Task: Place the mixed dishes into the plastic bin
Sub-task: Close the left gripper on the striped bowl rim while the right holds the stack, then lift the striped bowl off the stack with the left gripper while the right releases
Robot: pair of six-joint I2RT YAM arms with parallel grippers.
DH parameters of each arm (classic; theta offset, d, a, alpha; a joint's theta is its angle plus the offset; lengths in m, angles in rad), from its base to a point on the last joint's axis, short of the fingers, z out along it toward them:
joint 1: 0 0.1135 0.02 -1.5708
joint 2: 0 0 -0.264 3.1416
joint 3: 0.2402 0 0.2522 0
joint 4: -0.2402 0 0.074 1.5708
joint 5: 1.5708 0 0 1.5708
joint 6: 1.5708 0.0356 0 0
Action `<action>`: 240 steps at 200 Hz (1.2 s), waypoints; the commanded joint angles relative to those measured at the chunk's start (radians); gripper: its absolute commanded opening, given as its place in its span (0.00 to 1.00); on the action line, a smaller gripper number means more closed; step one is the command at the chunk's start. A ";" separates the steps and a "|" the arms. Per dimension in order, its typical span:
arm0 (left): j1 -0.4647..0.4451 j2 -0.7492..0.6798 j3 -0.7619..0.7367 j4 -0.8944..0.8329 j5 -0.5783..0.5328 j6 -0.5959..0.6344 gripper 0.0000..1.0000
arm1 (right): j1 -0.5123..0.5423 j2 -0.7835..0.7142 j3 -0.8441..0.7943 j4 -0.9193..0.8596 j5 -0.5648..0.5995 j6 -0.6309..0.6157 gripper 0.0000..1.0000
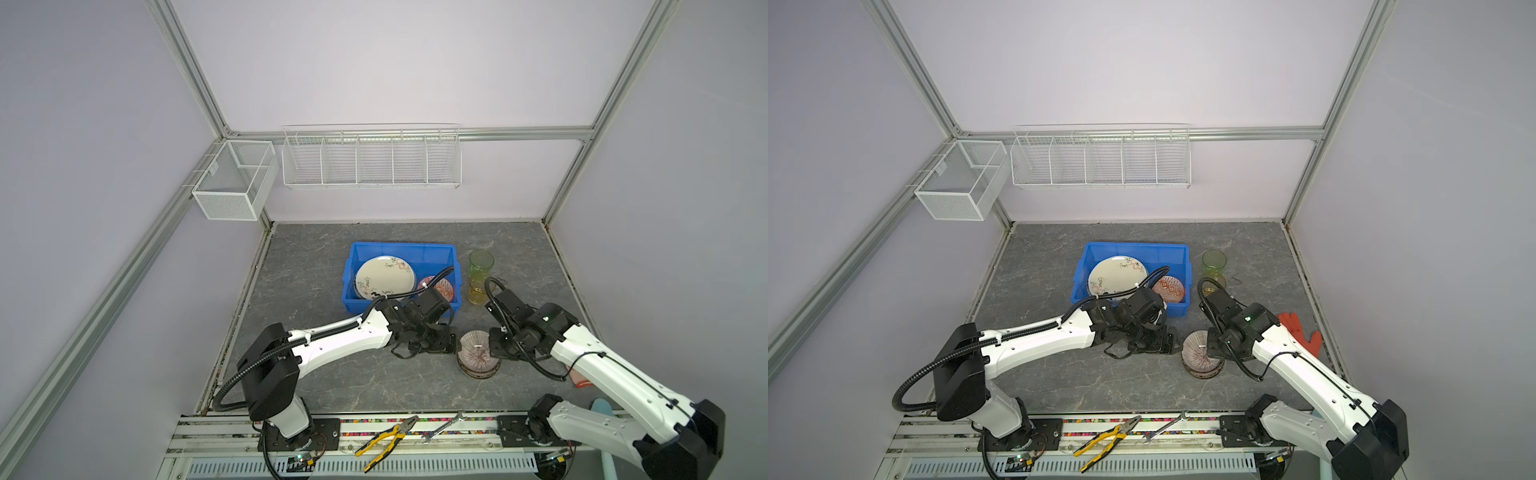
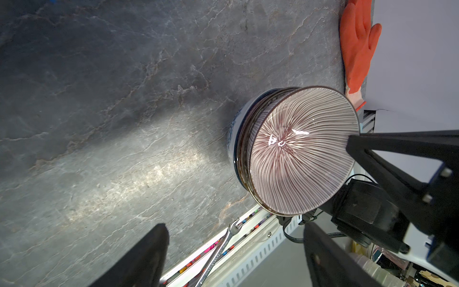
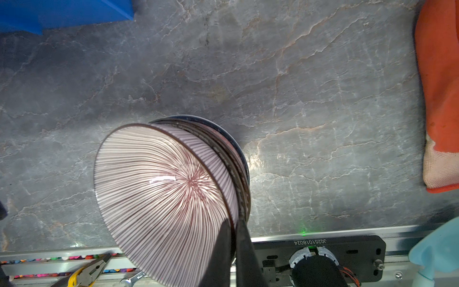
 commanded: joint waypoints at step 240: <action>-0.030 0.151 0.154 0.019 -0.050 -0.019 0.51 | -0.006 -0.079 0.051 0.015 -0.067 0.020 0.06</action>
